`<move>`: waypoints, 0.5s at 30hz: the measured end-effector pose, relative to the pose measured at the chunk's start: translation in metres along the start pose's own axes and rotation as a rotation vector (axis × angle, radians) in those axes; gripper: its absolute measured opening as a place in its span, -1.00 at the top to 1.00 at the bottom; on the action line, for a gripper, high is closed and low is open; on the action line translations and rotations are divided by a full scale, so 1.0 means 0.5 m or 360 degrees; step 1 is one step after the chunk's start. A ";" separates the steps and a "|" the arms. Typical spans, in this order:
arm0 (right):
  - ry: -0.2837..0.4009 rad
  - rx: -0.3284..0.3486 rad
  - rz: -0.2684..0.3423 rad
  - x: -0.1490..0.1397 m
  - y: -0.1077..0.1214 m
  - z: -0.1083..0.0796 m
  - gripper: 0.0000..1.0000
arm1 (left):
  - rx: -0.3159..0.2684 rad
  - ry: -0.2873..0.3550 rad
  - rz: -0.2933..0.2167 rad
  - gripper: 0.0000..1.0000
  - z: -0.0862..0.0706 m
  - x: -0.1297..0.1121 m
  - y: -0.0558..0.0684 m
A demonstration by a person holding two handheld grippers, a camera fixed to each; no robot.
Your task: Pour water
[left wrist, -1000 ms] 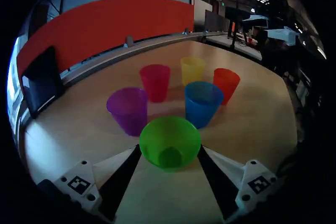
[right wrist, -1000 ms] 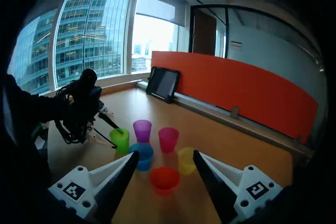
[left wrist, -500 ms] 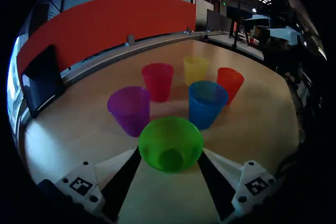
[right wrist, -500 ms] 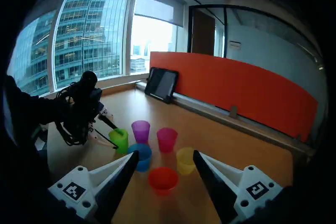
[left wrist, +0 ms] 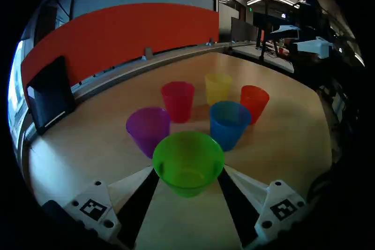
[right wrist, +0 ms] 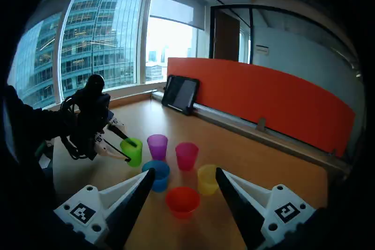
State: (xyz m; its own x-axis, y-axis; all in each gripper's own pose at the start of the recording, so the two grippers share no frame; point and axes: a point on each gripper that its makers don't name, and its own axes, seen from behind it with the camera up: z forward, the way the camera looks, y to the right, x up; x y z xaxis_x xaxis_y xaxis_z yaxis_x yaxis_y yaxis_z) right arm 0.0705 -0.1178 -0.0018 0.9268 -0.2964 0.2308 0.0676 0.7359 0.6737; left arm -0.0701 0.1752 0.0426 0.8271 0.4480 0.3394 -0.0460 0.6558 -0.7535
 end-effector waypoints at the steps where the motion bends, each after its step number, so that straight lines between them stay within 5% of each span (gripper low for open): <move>1: 0.0000 0.0001 0.0000 0.000 -0.001 0.001 -1.00 | 0.0003 0.0014 0.0003 -0.68 -0.005 0.005 0.000; 15: 0.0001 0.0025 -0.0022 0.012 -0.016 0.023 -1.00 | 0.0083 0.0244 0.0072 -0.68 -0.083 0.103 -0.001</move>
State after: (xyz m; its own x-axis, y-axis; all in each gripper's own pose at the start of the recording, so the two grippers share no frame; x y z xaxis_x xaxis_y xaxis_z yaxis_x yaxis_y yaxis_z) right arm 0.0712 -0.1324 0.0024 0.9260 -0.3060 0.2209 0.0746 0.7222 0.6876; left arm -0.0043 0.1725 0.0370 0.8991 0.3823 0.2131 -0.1107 0.6697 -0.7343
